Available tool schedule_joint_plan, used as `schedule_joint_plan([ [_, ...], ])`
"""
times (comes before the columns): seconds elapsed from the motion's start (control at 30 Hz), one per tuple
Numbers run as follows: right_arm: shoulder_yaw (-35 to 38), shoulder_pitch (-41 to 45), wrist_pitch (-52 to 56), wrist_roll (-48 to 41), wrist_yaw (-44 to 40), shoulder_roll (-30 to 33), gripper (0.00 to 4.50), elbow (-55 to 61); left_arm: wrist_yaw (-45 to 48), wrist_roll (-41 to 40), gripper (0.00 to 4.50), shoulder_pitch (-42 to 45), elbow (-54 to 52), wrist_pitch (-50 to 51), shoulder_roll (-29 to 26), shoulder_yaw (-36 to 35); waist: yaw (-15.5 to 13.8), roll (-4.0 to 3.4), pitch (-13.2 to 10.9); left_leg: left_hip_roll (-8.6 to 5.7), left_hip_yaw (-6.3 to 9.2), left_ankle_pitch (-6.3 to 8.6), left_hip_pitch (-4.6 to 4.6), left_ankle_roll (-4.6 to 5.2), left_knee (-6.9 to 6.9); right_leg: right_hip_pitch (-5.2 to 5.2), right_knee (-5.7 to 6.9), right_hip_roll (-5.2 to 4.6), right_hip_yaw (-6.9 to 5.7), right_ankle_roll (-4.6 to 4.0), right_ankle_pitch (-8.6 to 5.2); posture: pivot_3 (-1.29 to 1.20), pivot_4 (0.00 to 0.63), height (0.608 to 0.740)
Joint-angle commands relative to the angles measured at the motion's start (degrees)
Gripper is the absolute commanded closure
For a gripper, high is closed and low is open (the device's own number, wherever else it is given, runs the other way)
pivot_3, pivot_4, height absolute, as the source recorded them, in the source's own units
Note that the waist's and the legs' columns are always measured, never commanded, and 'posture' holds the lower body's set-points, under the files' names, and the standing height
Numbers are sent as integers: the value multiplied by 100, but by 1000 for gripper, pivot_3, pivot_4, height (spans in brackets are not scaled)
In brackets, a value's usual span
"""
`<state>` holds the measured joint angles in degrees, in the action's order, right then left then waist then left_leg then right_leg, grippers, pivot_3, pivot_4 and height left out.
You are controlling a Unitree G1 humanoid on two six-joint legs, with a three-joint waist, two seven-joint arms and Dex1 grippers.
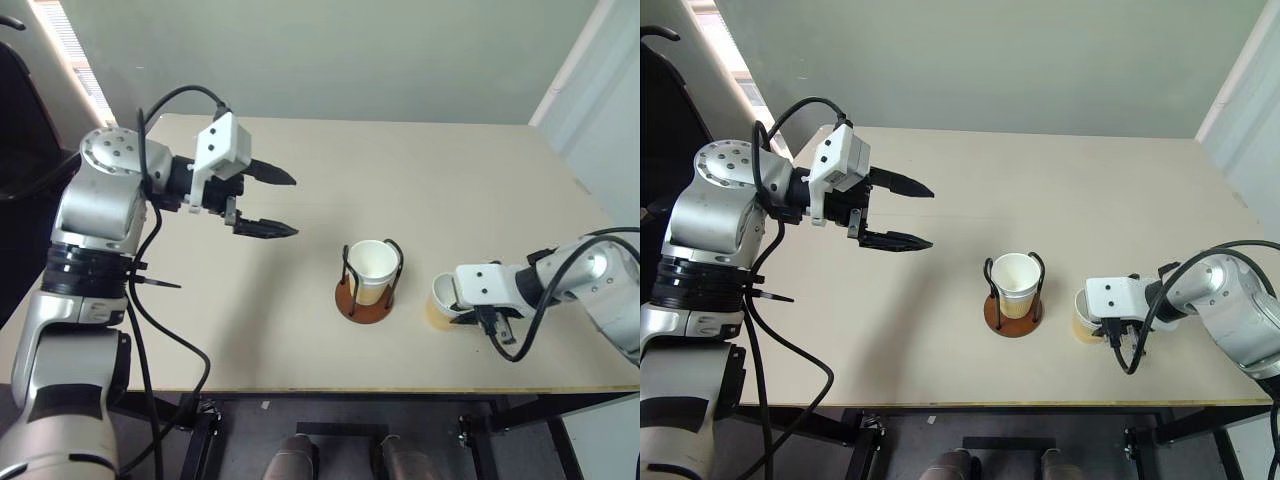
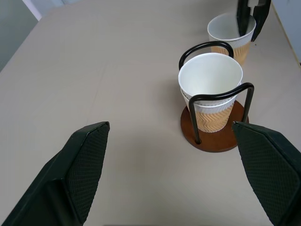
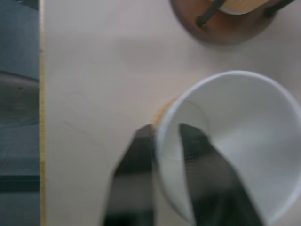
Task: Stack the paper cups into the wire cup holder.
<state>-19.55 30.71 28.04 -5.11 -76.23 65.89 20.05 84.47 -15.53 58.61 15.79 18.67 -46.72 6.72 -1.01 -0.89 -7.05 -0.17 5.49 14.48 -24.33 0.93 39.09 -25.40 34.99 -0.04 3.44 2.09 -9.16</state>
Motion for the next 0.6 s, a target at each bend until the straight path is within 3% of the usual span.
schedule_joint_plan([
  [0.03,363,18,-15,-182,-210,134,4485,177,15,50,0,123,-15,-114,-98,-99,3,0,0,0,0,0,0,0,0,0,0,0,0,-1,0,0,150,740],
  [0.2,767,493,223,-585,-661,324,4485,144,154,0,0,140,7,-87,-166,-155,8,-1,0,0,-1,0,-2,0,-1,-1,-1,0,1,-2,-1,0,150,740],
  [0.33,766,1811,380,-647,-1034,266,4485,-397,403,-340,0,217,119,259,-221,-321,28,-2,-1,-1,-2,0,-2,0,-3,-5,0,1,3,-13,-6,0,150,740],
  [0.47,526,3086,715,-806,-1368,-138,4485,-648,509,-642,0,410,286,601,-163,-442,51,-2,-1,3,1,-1,-3,0,-16,-17,6,4,-2,-29,-10,0,150,740],
  [0.6,245,3824,834,-743,-1472,-667,4485,-735,620,-662,0,469,283,522,-139,-374,56,-3,-1,6,3,-5,-4,-6,-22,-26,8,9,-3,-35,-13,0,150,740],
])
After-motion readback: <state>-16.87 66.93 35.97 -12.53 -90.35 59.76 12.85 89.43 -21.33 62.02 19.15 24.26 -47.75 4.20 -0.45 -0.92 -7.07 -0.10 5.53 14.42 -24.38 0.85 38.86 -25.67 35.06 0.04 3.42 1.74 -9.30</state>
